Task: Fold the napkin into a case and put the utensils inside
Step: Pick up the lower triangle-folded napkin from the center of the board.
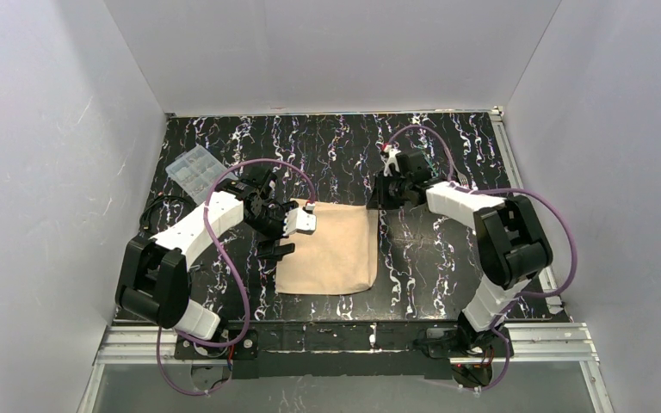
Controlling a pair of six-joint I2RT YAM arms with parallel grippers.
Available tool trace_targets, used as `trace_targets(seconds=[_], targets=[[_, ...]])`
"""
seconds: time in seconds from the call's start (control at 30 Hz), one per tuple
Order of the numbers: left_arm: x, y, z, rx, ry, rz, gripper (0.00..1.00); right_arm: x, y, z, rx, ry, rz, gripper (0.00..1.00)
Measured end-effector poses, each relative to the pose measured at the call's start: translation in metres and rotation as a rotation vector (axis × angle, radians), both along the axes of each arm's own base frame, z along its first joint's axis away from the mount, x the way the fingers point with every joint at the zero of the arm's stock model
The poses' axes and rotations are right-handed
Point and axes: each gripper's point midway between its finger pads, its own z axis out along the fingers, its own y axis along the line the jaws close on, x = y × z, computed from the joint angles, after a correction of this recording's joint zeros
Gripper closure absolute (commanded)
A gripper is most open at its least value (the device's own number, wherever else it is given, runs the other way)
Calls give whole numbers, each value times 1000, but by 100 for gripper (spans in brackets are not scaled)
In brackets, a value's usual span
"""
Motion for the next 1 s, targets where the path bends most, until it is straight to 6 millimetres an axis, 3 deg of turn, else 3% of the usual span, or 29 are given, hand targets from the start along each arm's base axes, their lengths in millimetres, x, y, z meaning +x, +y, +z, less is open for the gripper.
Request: trace_targets(seconds=[0.1, 0.2, 0.37, 0.43, 0.63, 0.87, 1.0], targets=[[0, 0, -1, 1, 3, 0, 20, 3, -7, 17, 19, -37, -14, 76], [0, 0, -2, 2, 7, 0, 21, 4, -15, 22, 25, -47, -24, 76], [0, 0, -4, 6, 12, 0, 19, -6, -23, 9, 30, 5, -38, 56], [1, 0, -4, 5, 10, 3, 13, -7, -20, 6, 42, 21, -35, 52], [8, 0, -3, 6, 23, 69, 7, -11, -13, -4, 55, 59, -26, 51], [39, 5, -2, 5, 34, 182, 8, -11, -5, -19, 53, 90, -24, 52], [49, 11, 1, 1, 34, 240, 10, -8, -1, -18, 51, 79, -20, 57]])
